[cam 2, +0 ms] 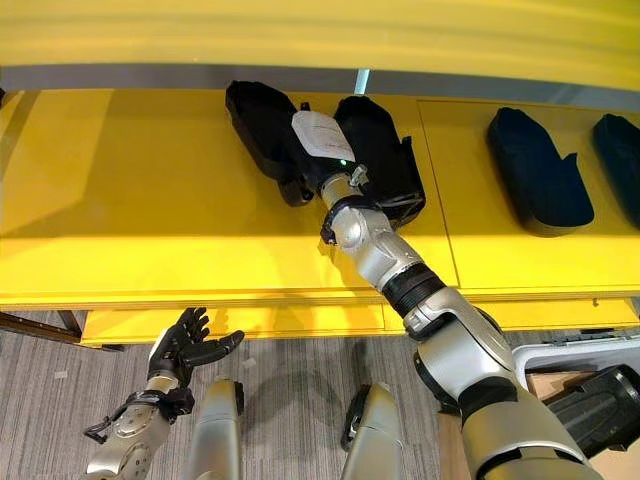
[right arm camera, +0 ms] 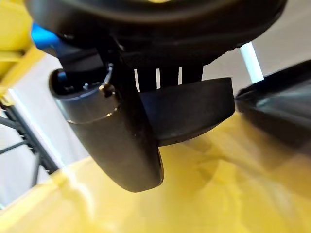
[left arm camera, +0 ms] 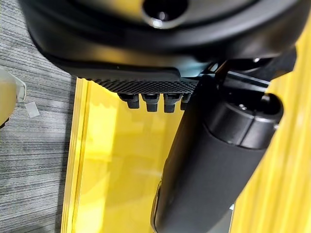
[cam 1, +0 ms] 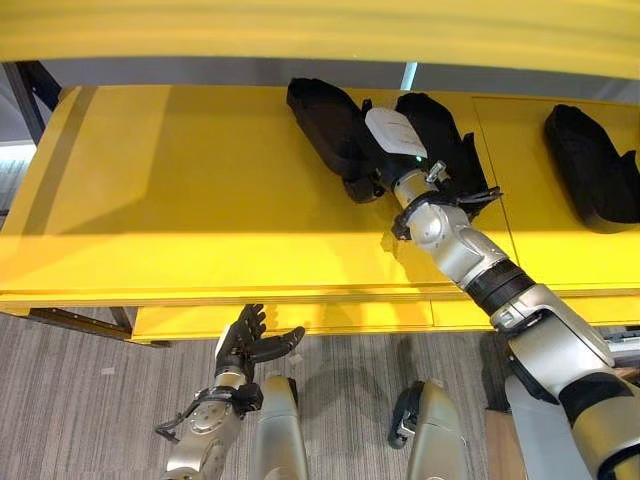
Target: Move parts from the plastic box to the shelf.
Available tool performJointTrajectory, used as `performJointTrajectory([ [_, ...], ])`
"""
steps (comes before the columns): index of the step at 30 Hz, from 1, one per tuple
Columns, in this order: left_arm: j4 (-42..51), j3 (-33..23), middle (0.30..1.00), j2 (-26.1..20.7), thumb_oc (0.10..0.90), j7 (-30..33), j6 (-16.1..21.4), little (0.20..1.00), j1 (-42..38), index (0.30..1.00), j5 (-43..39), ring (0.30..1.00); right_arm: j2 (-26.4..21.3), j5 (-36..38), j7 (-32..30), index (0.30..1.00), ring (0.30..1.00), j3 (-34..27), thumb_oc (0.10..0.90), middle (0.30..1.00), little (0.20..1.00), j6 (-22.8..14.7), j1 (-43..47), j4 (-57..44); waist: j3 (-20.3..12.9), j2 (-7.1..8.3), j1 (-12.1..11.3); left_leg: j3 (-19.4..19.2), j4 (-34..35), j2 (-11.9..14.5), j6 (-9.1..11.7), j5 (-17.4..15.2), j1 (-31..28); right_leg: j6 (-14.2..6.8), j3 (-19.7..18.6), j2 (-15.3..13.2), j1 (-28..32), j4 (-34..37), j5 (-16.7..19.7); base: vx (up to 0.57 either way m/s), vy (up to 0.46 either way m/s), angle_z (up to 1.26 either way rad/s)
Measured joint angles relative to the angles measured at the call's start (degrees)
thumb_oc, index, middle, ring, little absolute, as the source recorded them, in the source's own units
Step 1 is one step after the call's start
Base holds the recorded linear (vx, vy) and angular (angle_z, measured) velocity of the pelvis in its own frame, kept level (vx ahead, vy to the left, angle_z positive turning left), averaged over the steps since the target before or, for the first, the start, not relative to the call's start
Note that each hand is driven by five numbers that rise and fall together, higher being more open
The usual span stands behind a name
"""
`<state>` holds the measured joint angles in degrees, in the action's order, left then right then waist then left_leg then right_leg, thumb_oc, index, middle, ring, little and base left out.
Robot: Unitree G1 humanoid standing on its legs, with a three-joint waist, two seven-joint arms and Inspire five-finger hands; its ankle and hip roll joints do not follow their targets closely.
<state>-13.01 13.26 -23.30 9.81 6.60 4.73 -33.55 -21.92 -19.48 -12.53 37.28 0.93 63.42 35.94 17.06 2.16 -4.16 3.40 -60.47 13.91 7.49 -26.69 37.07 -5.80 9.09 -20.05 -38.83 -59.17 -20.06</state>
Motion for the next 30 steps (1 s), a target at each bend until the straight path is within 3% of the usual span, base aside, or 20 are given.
performJointTrajectory([
  [17,-0.03,-0.1,1.0,1.47,0.9,1.21,0.04,1.0,-0.4,1.0,-0.16,1.0,6.08,0.64,0.84,0.3,0.3,0.16,0.4,0.3,0.3,-0.4,-0.21,-4.89,0.0,0.01,-0.75,0.86,1.05,-0.11,0.65,0.39,0.43,0.0,1.23,-0.03,0.47,0.85,0.0,0.0,-0.002,0.01],
  [30,-0.28,-0.14,1.0,1.73,0.9,2.47,0.06,1.0,-0.05,1.0,-0.13,1.0,5.31,2.72,-0.05,0.3,0.3,-2.44,0.4,0.3,0.3,-1.36,-6.88,-5.21,0.14,0.26,-0.46,1.67,1.54,-0.13,0.82,0.51,0.55,-0.03,2.41,-0.05,1.3,1.64,-0.04,0.0,0.004,0.02],
])
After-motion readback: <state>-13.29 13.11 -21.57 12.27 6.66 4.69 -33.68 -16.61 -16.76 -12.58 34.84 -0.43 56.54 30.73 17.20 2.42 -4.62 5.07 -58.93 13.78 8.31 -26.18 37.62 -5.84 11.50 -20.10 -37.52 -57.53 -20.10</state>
